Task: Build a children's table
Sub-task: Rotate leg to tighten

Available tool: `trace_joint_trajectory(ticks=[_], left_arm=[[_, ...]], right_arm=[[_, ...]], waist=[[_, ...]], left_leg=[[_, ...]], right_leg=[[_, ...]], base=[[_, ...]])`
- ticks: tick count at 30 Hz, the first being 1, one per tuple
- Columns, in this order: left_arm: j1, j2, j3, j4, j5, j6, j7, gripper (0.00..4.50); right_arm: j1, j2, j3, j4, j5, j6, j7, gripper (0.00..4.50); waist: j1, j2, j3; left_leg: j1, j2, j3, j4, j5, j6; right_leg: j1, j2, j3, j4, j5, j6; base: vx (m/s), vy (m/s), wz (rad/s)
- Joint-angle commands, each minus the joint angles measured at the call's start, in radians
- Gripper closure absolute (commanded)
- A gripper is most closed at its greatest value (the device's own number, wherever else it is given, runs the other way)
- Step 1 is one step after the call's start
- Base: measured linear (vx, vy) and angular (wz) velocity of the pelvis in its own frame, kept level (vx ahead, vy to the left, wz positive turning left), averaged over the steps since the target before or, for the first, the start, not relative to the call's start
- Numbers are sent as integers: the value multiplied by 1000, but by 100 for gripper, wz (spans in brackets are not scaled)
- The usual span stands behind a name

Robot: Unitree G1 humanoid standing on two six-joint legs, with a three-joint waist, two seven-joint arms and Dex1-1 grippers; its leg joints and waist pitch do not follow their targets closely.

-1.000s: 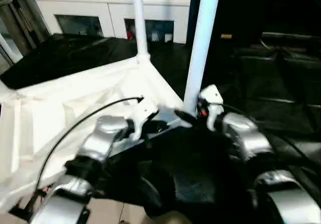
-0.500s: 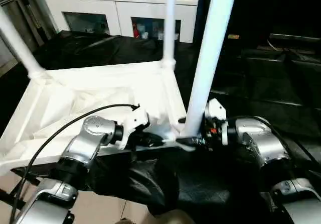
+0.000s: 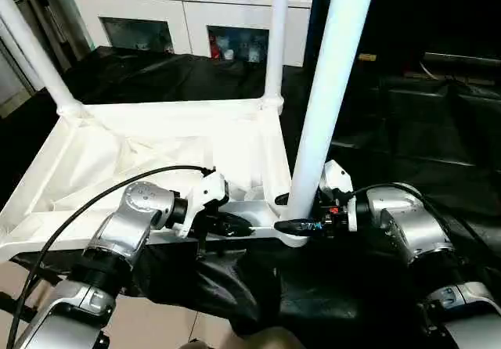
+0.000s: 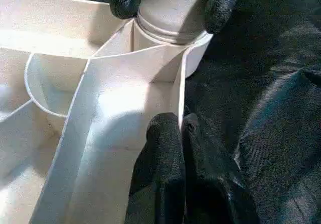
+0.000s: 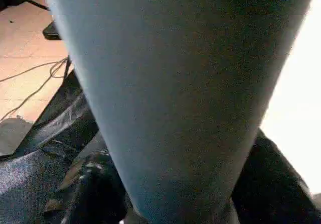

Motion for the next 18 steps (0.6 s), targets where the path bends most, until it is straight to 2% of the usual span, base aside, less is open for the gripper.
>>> trace_joint_trajectory(ticks=[1,2,6,10,12,15,16,18], left_arm=[[-5,-10,7,-29,-26,3,28,450],[-2,-14,7,-32,-27,7,33,450],[-2,-48,23,-30,-19,27,103,450],[-22,-110,45,3,8,47,248,450],[-36,-149,46,23,33,60,332,450],[-54,-198,47,51,61,73,430,450],[-57,-204,48,54,63,75,441,450],[-80,-268,48,87,84,82,555,450]], right_arm=[[31,13,59,5,-8,32,33,220],[35,17,55,2,-3,39,28,228],[52,47,34,1,2,49,-40,239],[34,112,-20,70,-9,50,-228,246],[24,157,-44,106,-20,51,-346,246],[17,209,-62,144,-33,73,-481,247],[15,216,-64,150,-37,72,-502,247],[-18,292,-102,235,-58,83,-720,247]], waist=[[-1,-6,-63],[-2,-9,-63],[-2,-8,-62],[-8,-7,-54],[-14,-10,-52],[-23,-12,-49],[-24,-8,-50],[-33,-8,-47]], left_leg=[[6,17,7,-65,-216,65],[5,16,8,-64,-215,65],[5,16,8,-65,-210,64],[9,13,5,-72,-283,29],[8,11,1,-75,-293,11],[13,8,0,-78,-325,6],[14,8,0,-77,-325,4],[15,5,-1,-80,-343,-2]], right_leg=[[53,-35,25,-65,-130,-276],[53,-34,26,-65,-129,-276],[52,-34,26,-65,-130,-272],[47,-39,27,-81,-282,-239],[48,-40,28,-87,-354,-202],[43,-37,28,-95,-400,-179],[44,-38,29,-95,-396,-179],[39,-36,28,-99,-420,-169]], base=[[0,0,0],[0,0,0],[0,0,0],[0,0,0],[0,0,0],[0,0,0],[0,0,0],[0,0,0]])
